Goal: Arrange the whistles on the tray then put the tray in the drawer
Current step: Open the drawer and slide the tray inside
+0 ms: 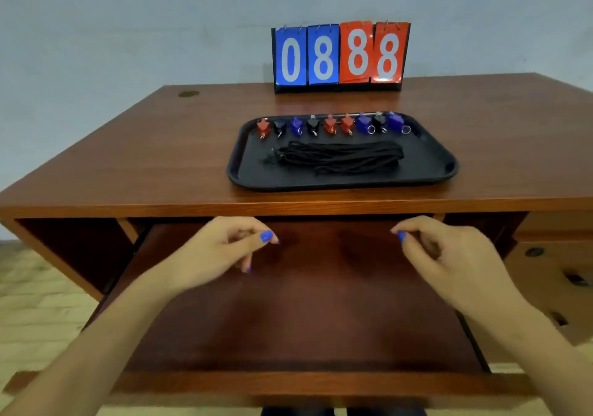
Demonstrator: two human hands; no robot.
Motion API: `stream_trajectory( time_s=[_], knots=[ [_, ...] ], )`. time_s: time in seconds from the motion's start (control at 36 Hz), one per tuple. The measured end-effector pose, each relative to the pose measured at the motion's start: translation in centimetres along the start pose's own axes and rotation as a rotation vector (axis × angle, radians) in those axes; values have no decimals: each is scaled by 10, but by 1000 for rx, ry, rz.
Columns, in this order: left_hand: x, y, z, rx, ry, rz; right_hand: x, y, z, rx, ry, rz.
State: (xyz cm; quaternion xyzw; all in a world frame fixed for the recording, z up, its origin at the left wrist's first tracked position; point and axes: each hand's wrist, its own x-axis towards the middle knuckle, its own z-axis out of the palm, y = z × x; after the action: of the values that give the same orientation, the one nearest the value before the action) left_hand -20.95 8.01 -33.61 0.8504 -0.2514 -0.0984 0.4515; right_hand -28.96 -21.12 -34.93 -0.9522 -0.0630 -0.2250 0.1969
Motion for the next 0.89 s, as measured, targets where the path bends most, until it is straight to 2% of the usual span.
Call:
stream_trajectory(
  time_s=[0.08, 0.17, 0.22, 0.28, 0.36, 0.44, 0.53, 0.58, 0.61, 0.67, 0.75, 0.89],
  knots=[
    [17, 3, -13, -46, 283, 127, 17, 4, -12, -64, 60, 5],
    [39, -1, -23, 56, 551, 193, 35, 9, -14, -92, 119, 30],
    [54, -5, -27, 199, 681, 167, 49, 15, -13, -64, 148, 42],
    [68, -10, -29, 178, 755, 51, 66, 25, -11, -23, 171, 55],
    [85, -13, -35, 68, 713, -154, 93, 46, -10, 11, 183, 102],
    [98, -9, -42, -133, 595, -215, 118, 65, -8, 94, 188, 234],
    [103, -8, -46, -233, 547, -241, 137, 76, -4, 412, 192, 491],
    [103, -12, -48, -186, 512, -242, 148, 81, -5, 654, 176, 660],
    [102, -13, -48, -131, 489, -233, 152, 83, -5, 692, 159, 693],
    [102, -16, -46, -1, 454, -202, 156, 81, -5, 622, 114, 697],
    [102, -16, -43, 71, 471, -166, 150, 74, -1, 312, 48, 587],
    [98, -13, -40, 118, 494, -187, 144, 70, -3, 166, -73, 580]
  ],
)
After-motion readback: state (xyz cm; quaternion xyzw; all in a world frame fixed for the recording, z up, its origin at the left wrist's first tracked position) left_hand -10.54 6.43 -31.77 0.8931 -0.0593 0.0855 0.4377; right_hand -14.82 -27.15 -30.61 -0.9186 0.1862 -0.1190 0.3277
